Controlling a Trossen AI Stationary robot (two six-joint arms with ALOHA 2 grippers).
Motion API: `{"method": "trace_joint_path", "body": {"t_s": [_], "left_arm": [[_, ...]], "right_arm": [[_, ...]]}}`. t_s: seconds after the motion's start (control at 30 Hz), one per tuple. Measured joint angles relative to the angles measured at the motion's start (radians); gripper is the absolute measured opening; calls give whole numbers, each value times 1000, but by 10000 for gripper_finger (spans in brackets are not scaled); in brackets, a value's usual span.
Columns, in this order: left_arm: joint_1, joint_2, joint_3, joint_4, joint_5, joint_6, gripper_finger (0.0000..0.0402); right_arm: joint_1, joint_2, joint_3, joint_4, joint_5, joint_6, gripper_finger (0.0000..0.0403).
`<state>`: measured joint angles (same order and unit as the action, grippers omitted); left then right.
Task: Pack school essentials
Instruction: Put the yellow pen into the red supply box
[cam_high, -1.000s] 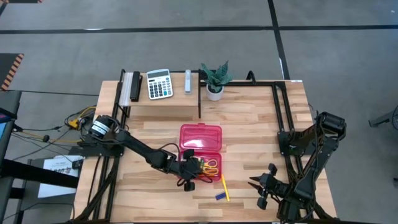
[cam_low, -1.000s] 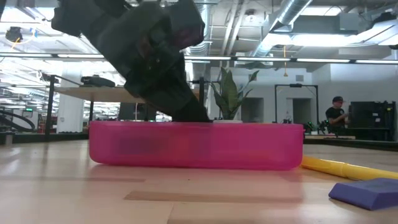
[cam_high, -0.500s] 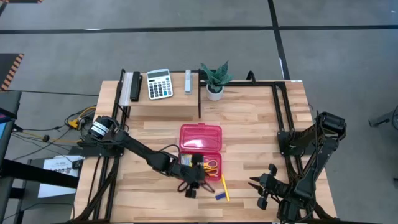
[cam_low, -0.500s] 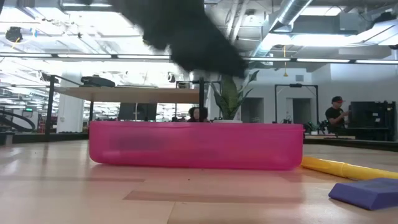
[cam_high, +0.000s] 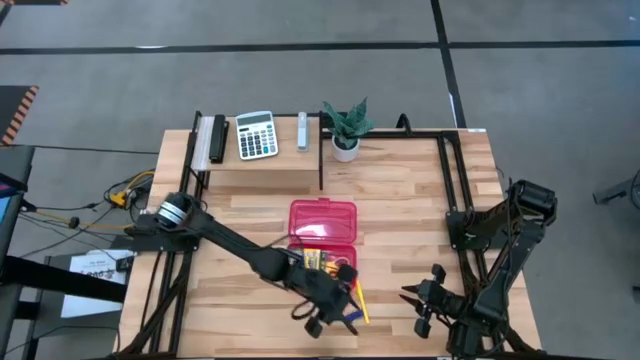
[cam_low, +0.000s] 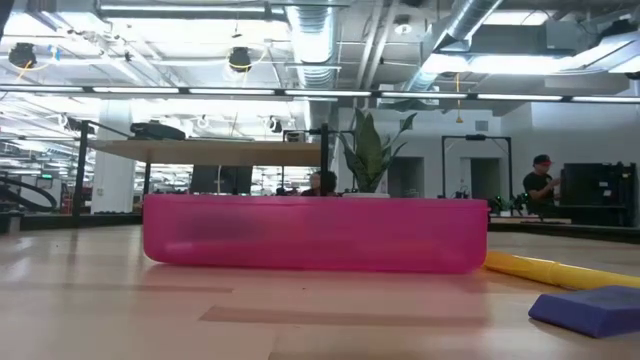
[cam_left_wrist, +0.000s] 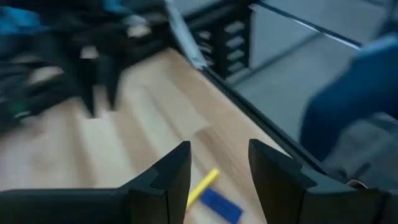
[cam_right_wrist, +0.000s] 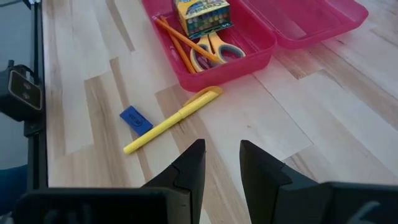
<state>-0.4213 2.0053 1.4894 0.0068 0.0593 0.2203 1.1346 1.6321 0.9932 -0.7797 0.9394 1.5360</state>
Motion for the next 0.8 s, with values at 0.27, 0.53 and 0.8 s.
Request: {"method": "trace_joint_path", "body": {"t_s": [0.27, 0.53, 0.8], "left_arm": [[30, 270, 363, -326, 2, 113, 149], [81, 382, 542, -514, 102, 188, 149], [121, 388, 531, -515, 148, 221, 149]], "right_arm": [[31, 0, 0, 19, -6, 8, 107], [57, 0, 0, 34, -18, 11, 107], [63, 0, 0, 33, -24, 10, 107]]}}
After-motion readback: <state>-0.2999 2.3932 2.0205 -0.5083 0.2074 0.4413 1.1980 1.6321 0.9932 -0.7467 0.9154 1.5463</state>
